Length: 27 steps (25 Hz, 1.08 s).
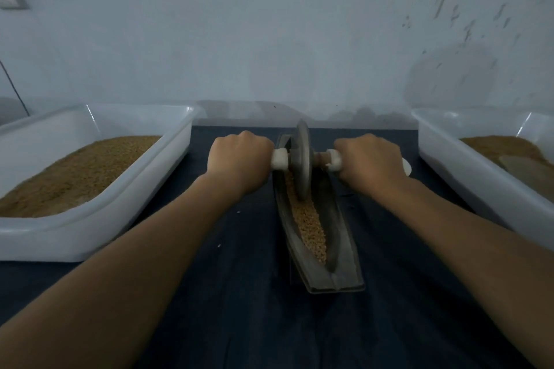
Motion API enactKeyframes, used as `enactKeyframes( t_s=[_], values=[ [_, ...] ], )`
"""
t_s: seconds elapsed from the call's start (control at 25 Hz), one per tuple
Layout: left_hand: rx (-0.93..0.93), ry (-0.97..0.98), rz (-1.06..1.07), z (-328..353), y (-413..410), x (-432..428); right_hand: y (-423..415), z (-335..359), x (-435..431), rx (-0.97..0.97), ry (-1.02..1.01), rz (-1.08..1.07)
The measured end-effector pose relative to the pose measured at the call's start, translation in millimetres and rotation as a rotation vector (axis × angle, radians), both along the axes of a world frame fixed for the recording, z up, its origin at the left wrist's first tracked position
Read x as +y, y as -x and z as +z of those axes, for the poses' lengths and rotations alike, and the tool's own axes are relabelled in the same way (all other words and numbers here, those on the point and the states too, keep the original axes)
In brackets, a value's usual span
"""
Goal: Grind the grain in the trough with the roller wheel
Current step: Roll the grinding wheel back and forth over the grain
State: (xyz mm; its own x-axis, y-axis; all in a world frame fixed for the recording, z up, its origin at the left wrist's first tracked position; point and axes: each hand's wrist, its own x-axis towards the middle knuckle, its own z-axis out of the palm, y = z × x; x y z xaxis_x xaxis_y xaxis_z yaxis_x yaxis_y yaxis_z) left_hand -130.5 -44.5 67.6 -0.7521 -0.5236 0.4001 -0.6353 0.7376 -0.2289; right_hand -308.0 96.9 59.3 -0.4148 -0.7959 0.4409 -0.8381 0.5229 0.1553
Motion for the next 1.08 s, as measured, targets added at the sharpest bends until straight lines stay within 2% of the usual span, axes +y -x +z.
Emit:
enactKeyframes(
  t_s=[0.12, 0.24, 0.4, 0.56, 0.68, 0.76, 0.88, 1.04, 1.08],
  values=[
    [0.051, 0.148, -0.115, -14, -35, 26, -15, -21, 49, 0.113, 0.110, 0.096],
    [0.105, 0.274, -0.216, -9, -61, 48, -28, -24, 85, 0.104, 0.157, 0.203],
    [0.040, 0.132, -0.067, -18, -30, 23, -22, -16, 51, 0.202, 0.106, 0.031],
    [-0.004, -0.086, 0.009, -3, 11, -17, -4, 12, -12, 0.034, -0.016, 0.008],
    [-0.009, -0.045, -0.021, -8, -2, -4, -8, 2, 8, 0.062, -0.014, -0.001],
    [0.000, 0.020, -0.082, -16, -29, 17, -20, -11, 43, 0.154, 0.056, 0.085],
    [0.032, 0.169, -0.160, -16, -55, 39, -34, -11, 78, 0.176, 0.139, 0.200],
    [0.048, 0.106, -0.059, -20, -28, 21, -24, -9, 44, 0.175, 0.071, 0.060],
    [0.061, 0.080, -0.031, -18, -15, 12, -18, -7, 25, 0.125, 0.061, 0.035]
  ],
)
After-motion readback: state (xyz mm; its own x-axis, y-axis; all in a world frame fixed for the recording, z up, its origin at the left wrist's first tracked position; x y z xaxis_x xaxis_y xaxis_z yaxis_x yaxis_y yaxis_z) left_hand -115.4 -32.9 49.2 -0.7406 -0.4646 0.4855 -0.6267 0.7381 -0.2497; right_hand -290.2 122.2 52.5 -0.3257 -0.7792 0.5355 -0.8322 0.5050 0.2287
